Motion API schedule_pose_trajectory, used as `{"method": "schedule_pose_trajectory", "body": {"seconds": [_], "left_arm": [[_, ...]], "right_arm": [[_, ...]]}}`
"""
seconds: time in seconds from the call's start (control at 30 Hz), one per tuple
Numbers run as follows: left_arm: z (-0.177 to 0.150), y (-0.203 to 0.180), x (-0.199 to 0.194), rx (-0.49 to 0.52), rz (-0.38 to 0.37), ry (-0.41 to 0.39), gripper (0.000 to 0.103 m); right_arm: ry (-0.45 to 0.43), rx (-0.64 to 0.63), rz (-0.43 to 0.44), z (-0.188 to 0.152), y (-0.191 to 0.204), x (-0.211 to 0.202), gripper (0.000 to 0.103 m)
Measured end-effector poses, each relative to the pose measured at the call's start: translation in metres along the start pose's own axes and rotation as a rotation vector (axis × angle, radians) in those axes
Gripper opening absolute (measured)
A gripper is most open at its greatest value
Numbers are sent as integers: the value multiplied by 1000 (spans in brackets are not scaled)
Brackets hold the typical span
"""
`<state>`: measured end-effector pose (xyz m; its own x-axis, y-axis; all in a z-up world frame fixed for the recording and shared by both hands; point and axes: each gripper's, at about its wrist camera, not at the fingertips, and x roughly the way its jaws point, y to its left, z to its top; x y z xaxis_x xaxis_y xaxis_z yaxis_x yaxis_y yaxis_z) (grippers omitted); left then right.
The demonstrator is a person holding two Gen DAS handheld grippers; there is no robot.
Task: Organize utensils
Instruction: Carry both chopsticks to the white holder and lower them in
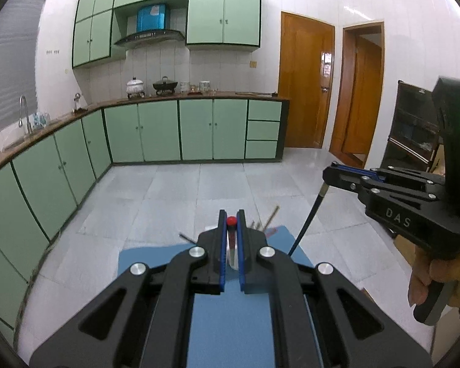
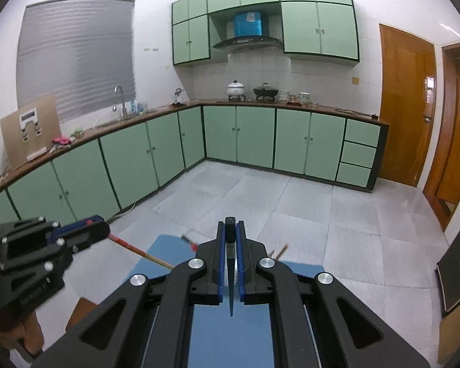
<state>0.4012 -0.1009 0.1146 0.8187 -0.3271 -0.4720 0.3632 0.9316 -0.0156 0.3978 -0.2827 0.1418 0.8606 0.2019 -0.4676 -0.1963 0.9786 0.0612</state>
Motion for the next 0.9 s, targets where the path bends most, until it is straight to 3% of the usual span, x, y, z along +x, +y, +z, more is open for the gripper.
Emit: {"method": "schedule_pose_trajectory", "body": {"seconds": [0.2, 0.47, 0.9], "left_arm": [[21, 0, 38, 9, 25, -17, 5], [24, 9, 96, 19, 41, 4, 5], [-1, 30, 176, -19, 33, 85, 5]], "right_arm": [[-29, 29, -10, 28, -6, 34, 6], [-69, 34, -62, 41, -24, 87, 6], [15, 63, -89, 1, -58, 165, 6]]}}
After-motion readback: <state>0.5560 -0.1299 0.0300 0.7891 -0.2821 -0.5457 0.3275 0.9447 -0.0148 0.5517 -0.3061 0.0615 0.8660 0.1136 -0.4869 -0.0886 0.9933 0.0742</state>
